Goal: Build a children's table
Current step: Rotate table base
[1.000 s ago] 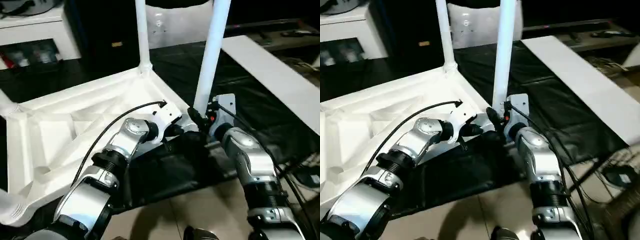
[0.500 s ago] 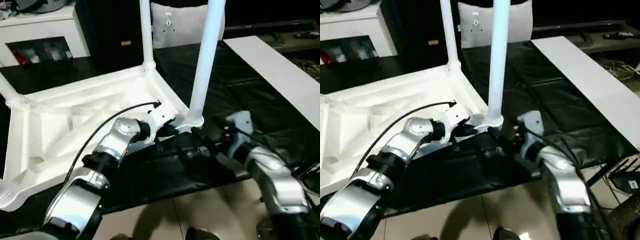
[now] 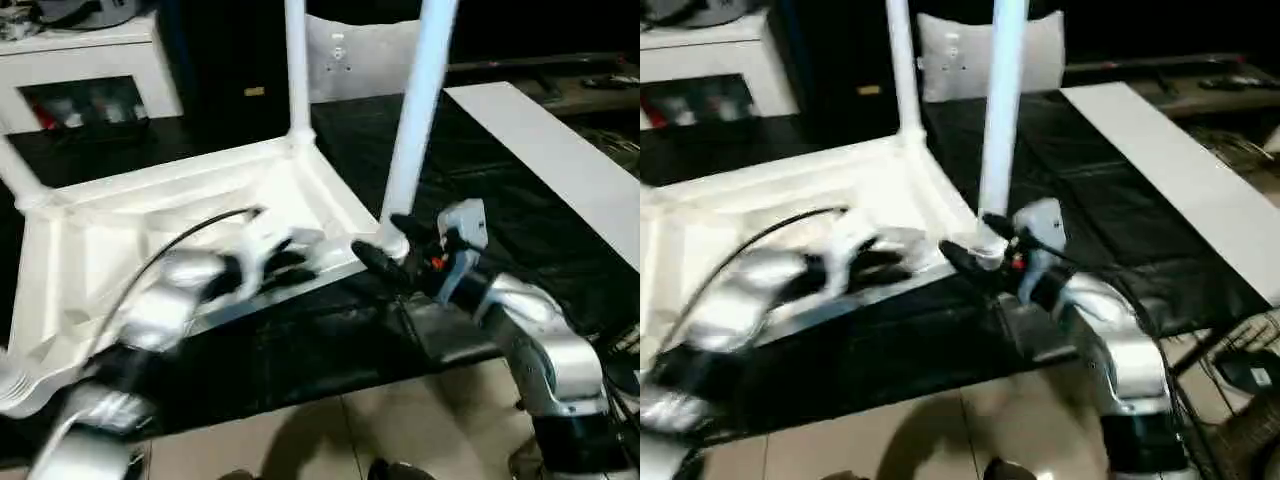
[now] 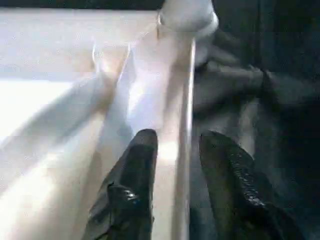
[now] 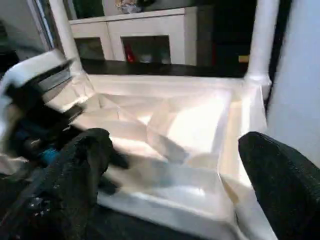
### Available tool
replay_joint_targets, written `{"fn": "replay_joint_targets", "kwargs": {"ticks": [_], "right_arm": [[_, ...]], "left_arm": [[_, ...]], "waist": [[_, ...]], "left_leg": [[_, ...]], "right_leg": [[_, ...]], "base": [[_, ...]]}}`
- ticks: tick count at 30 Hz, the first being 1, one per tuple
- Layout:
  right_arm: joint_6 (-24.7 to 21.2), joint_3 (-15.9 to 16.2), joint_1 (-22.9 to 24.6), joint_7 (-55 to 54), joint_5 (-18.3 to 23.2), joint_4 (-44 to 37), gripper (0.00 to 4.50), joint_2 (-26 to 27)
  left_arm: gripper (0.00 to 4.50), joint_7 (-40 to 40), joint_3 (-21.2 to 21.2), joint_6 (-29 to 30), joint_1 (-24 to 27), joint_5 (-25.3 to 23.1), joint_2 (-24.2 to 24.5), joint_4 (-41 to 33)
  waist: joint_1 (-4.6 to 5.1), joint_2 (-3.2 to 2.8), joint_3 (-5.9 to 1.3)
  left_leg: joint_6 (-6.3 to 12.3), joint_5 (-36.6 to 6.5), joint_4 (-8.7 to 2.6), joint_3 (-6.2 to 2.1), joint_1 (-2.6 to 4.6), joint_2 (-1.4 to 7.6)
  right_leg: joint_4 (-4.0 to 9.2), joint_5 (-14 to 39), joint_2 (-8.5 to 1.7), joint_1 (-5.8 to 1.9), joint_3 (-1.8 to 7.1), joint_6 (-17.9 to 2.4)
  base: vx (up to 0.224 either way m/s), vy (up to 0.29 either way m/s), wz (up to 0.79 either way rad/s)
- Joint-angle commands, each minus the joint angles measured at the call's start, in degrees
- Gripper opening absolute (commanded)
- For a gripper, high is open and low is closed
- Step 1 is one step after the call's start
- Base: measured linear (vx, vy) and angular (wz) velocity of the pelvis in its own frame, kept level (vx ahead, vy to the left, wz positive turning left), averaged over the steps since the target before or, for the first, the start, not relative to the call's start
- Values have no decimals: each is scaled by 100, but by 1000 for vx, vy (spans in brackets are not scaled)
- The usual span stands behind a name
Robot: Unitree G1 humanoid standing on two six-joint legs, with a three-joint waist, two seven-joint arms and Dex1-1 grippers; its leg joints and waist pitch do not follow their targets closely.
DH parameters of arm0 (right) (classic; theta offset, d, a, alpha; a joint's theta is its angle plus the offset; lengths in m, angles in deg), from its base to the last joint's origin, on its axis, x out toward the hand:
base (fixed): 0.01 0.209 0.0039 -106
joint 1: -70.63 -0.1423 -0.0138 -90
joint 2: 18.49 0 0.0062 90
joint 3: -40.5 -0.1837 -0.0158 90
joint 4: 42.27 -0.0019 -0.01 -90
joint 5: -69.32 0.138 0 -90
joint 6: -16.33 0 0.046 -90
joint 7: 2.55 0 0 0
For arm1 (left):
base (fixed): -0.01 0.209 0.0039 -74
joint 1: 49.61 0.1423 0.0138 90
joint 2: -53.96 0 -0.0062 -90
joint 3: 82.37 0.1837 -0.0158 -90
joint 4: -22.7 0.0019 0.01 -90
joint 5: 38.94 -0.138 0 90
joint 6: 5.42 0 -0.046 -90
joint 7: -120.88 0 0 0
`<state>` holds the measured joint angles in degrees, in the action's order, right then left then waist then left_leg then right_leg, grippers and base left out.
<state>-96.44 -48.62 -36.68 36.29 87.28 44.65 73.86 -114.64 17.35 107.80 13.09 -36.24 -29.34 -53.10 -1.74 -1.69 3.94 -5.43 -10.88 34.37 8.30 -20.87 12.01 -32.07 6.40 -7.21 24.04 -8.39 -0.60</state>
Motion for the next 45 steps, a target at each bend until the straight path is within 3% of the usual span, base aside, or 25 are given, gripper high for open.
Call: {"fn": "replay_joint_targets", "kwargs": {"ticks": [1, 2, 4, 5, 6, 8, 10, 12, 13, 15, 16, 17, 21, 24, 26, 29, 31, 36, 38, 40, 43, 45], "right_arm": [[-89, 242, -214, -36, -71, 102, 450, 94], [-90, 254, -230, -43, -88, 121, 450, 98], [-88, 523, -539, -132, -385, 513, 450, 152], [-73, 609, -631, -124, -472, 647, 450, 161], [-162, 757, -890, -322, -729, 1053, 450, 209], [-65, 919, -1122, -496, -1045, 1477, 450, 229], [-5, 979, -1360, -770, -1277, 1965, 450, 306], [83, 831, -1622, -1360, -1412, 2521, 450, 469], [155, 766, -1740, -1617, -1460, 2788, 450, 531], [256, 639, -1845, -2007, -1488, 3050, 450, 625], [302, 599, -1878, -2148, -1509, 3128, 450, 650], [302, 599, -1878, -2148, -1509, 3128, 450, 650], [611, 440, -2008, -2589, -1666, 3547, 450, 653], [933, 109, -2200, -3004, -1651, 4104, 450, 472], [1098, -66, -2315, -3182, -1600, 4394, 450, 293], [1226, -190, -2397, -3294, -1557, 4622, 450, 120], [1380, -397, -2499, -3378, -1508, 4936, 450, -171], [1704, -620, -2719, -3486, -1504, 5540, 450, -624], [1773, -676, -2740, -3510, -1491, 5633, 450, -787], [1874, -712, -2731, -3579, -1519, 5721, 450, -929], [1995, -701, -2598, -3259, -1472, 5514, 450, -953], [2078, -664, -2521, -3121, -1468, 5397, 450, -898]], "left_arm": [[168, -306, -85, 512, 367, 209, 368, -941], [168, -315, -95, 541, 394, 226, 388, -985], [168, -478, -232, 983, 877, 486, 764, -1739], [168, -531, -249, 1066, 1011, 526, 877, -1922], [168, -596, -225, 1377, 1307, 557, 1160, -2354], [168, -655, -186, 1600, 1549, 557, 1378, -2655], [168, -663, -145, 1820, 1735, 507, 1550, -2833], [168, -599, -66, 1920, 1882, 359, 1704, -2925], [168, -518, -56, 1980, 1942, 284, 1760, -2962], [168, -343, -110, 2089, 1986, 213, 1805, -2989], [168, -276, -106, 2106, 1997, 180, 1848, -3001], [168, -276, -106, 2106, 1997, 180, 1848, -3001], [168, 37, -83, 2073, 1957, 47, 1852, -2897], [168, 485, -136, 1883, 1726, -199, 1684, -2537], [168, 643, -153, 1784, 1634, -269, 1636, -2423], [168, 742, -176, 1739, 1565, -269, 1582, -2371], [168, 818, -174, 1680, 1469, -193, 1449, -2304], [168, 996, -15, 1488, 1414, -252, 1259, -2167], [168, 1103, 69, 1397, 1416, -296, 1173, -2116], [168, 1411, 103, 1297, 1374, -417, 1019, -1971], [168, 1695, -71, 1056, 1497, -249, 633, -1986], [168, 1700, -154, 864, 1640, -100, 523, -2082]], "waist": [[-1, -23, -431], [16, -21, -391], [1, -67, -408], [30, -60, -376], [21, -82, -382], [49, -78, -358], [42, -76, -346], [57, -76, -329], [71, -56, -333], [79, -75, -327], [76, -83, -315], [77, -82, -319], [78, -89, -328], [101, -110, -318], [80, -138, -331], [87, -108, -337], [52, -118, -352], [24, -91, -383], [31, -44, -425], [35, -39, -443], [51, -29, -422], [96, 9, -426]], "left_leg": [[199, -1721, -497, 28, 7, 92], [185, -1909, -506, 51, 13, 74], [80, -1953, -497, 41, 57, 80], [75, -2000, -526, 48, 18, 74], [14, -2107, -521, 39, 53, 79], [-22, -2184, -536, 45, 39, 63], [-45, -2280, -509, 65, 106, 33], [-73, -2347, -537, 34, 70, 30], [-105, -2444, -534, 26, 97, 21], [-108, -2488, -530, 23, 102, 8], [-110, -2565, -515, 41, 152, 5], [-108, -2583, -508, 41, 161, -4], [-99, -2644, -514, 21, 136, -12], [-90, -2756, -476, 38, 186, -41], [-67, -2775, -470, 24, 184, -32], [-39, -2755, -463, 30, 168, -39], [-24, -2680, -434, 53, 206, -42], [29, -2376, -431, 65, 96, -41], [76, -2029, -426, 68, 8, -44], [136, -1769, -399, 89, -12, -55], [224, -1705, -373, 115, -42, -64], [242, -1685, -367, 111, -88, -68]], "right_leg": [[351, 2688, -124, -338, 243, -667], [374, 2791, -93, -313, 234, -655], [347, 2686, -117, -308, 262, -738], [323, 2554, -77, -309, 269, -803], [301, 2540, -86, -300, 279, -836], [304, 2620, -72, -307, 286, -837], [344, 2770, -67, -262, 306, -813], [332, 2864, -65, -292, 317, -767], [352, 2995, -54, -271, 337, -704], [365, 3106, -52, -277, 338, -662], [406, 3243, -42, -227, 342, -606], [410, 3283, -35, -223, 338, -581], [420, 3336, -23, -250, 320, -477], [477, 3473, 8, -208, 285, -415], [473, 3457, -17, -228, 268, -410], [473, 3441, -7, -232, 267, -402], [475, 3355, 0, -202, 273, -470], [383, 2958, -2, -273, 290, -647], [320, 2608, -14, -335, 307, -747], [287, 2345, 0, -331, 320, -846], [293, 2493, -5, -323, 310, -862], [291, 2544, -11, -347, 306, -833]], "base": [[0, 0, 0], [0, 0, 0], [0, 0, 0], [0, 0, 0], [0, 0, 0], [0, 0, 0], [0, 0, 0], [0, 0, 0], [0, 0, 0], [0, 0, 0], [0, 0, 0], [0, 0, 0], [0, 0, 0], [0, 0, 0], [0, 0, 0], [0, 0, 0], [0, 0, 0], [0, 0, 0], [0, 0, 0], [0, 0, 0], [0, 0, 0], [0, 0, 0]]}}
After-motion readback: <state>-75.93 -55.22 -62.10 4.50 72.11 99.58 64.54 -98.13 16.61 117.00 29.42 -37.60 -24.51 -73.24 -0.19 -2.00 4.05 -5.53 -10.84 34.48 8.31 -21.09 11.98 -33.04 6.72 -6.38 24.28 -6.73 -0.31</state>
